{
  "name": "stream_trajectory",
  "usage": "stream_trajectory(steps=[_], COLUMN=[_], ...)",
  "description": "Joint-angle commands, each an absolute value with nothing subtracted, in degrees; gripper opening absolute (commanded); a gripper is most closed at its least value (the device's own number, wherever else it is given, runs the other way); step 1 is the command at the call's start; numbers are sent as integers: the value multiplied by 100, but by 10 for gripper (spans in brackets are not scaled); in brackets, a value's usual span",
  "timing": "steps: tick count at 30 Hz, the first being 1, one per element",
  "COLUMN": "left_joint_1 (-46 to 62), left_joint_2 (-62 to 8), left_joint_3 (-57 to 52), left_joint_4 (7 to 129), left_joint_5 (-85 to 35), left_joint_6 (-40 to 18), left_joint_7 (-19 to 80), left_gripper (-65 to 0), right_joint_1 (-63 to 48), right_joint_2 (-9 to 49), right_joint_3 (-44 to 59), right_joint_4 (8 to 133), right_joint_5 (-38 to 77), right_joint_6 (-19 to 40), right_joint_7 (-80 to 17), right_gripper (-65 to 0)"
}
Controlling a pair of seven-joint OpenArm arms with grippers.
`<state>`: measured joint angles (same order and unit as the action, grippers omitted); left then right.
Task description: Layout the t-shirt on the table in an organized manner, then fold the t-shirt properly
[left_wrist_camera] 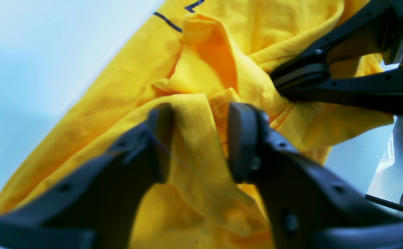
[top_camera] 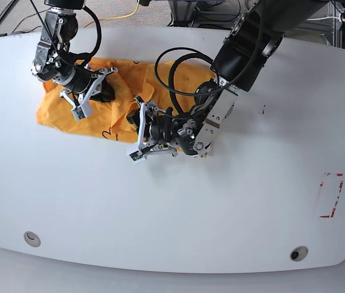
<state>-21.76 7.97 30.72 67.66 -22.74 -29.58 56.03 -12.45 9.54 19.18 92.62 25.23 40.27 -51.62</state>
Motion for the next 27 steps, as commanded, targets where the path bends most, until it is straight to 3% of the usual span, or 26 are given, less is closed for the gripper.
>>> stream_trajectory(steps=[1,17,27], left_joint_1=[-2396,-2422,-2554], left_joint_2=[804,611,629], left_joint_3=[3064,3046,3029], left_joint_4=[6809,6536,6545], left_joint_5=[-2343,-1631,-1358], left_joint_6=[-2967,-3002,-2976], left_joint_7=[5508,5481,5429], left_gripper=[-497,-615,-621], right_joint_1=[-1253,-1253,-1253], right_joint_2=[1007,1007,1007], right_joint_3=[1921,1921,1921], right_joint_4=[9305,9305,9305], right_joint_5=[2352,2352,2352], right_joint_6=[4000,4000,4000], right_joint_7=[-5358,-5358,-5358], right_gripper=[-599,-599,-599])
